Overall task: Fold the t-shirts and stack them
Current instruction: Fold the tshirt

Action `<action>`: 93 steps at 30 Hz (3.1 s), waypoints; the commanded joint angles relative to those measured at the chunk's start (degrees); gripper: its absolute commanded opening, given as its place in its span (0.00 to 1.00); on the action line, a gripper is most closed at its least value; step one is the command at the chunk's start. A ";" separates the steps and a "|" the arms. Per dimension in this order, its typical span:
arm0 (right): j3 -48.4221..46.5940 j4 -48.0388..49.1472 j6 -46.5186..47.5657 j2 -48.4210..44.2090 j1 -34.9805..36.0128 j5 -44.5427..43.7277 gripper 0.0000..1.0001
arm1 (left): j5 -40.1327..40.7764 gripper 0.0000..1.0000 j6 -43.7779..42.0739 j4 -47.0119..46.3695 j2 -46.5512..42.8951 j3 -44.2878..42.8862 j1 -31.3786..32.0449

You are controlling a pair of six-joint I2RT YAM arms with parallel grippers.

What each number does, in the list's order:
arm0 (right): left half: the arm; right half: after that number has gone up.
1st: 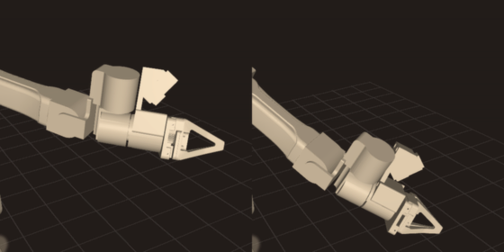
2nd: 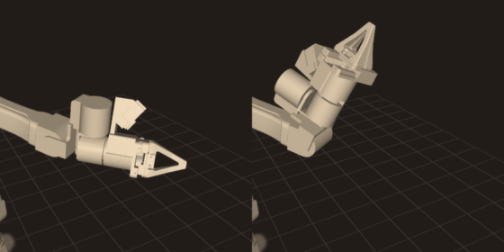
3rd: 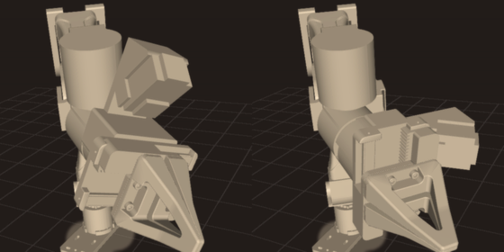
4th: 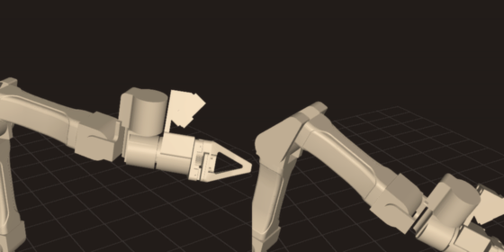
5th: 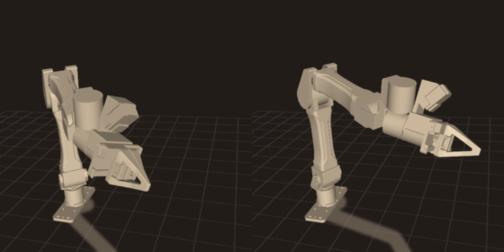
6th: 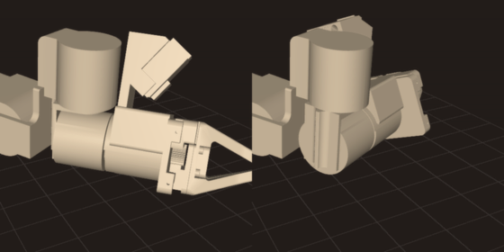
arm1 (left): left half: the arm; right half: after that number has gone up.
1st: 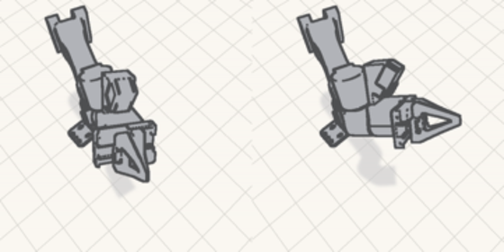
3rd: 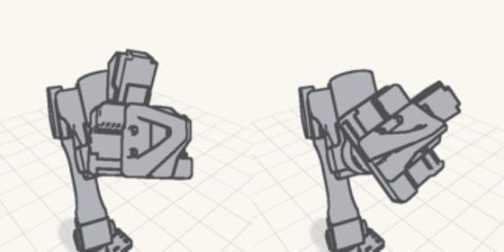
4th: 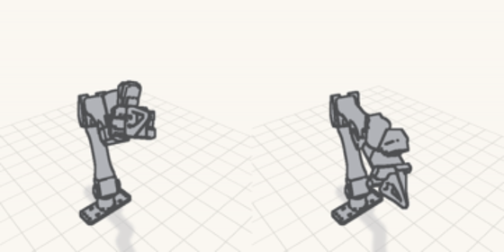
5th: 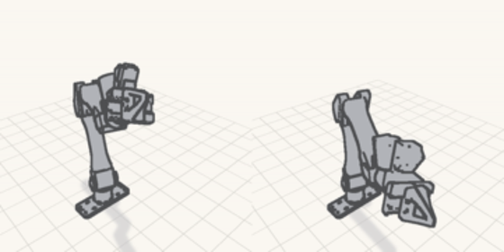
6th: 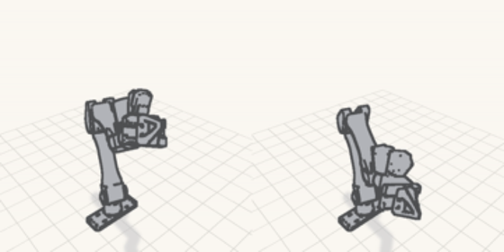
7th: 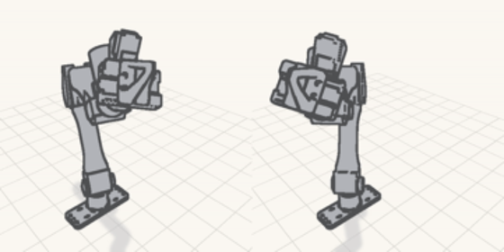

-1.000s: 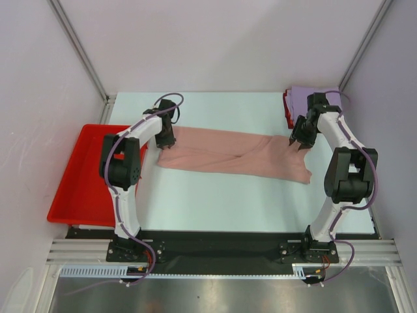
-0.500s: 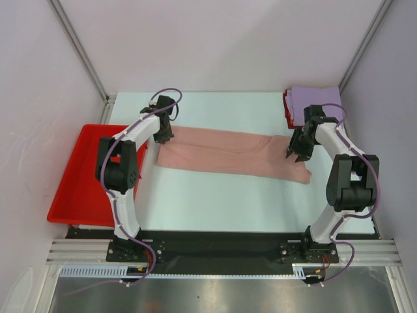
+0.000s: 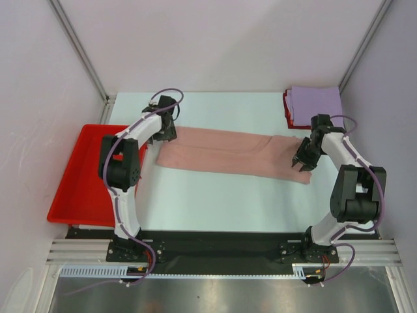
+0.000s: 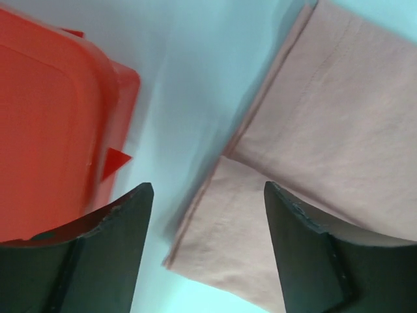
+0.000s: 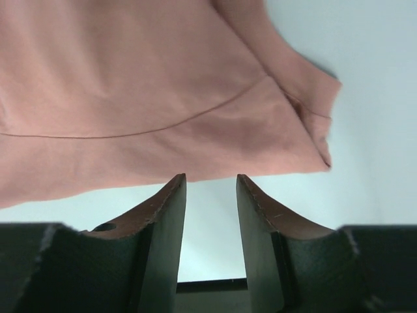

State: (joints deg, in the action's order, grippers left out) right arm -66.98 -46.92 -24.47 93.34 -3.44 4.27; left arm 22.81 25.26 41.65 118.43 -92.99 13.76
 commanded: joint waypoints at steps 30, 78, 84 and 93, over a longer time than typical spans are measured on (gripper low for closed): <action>10.32 4.64 -14.30 -7.90 -7.38 -6.73 0.33 | -7.95 0.37 -0.03 -7.37 -16.74 15.39 4.52; -20.55 5.53 0.29 10.99 -1.94 -2.33 0.39 | -16.66 0.39 -10.14 -11.07 -9.89 7.66 5.49; -20.39 -0.45 -0.14 7.21 6.22 -4.27 0.50 | -11.74 0.34 -11.10 -7.29 -3.48 0.54 4.87; -18.36 -4.14 -8.66 8.26 17.32 -13.32 0.52 | -6.45 0.27 -15.32 -7.45 -0.57 -4.04 5.40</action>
State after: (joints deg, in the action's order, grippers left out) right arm -85.12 -48.23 -29.30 101.10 12.08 -4.03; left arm 14.52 12.64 35.09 117.99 -93.58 18.98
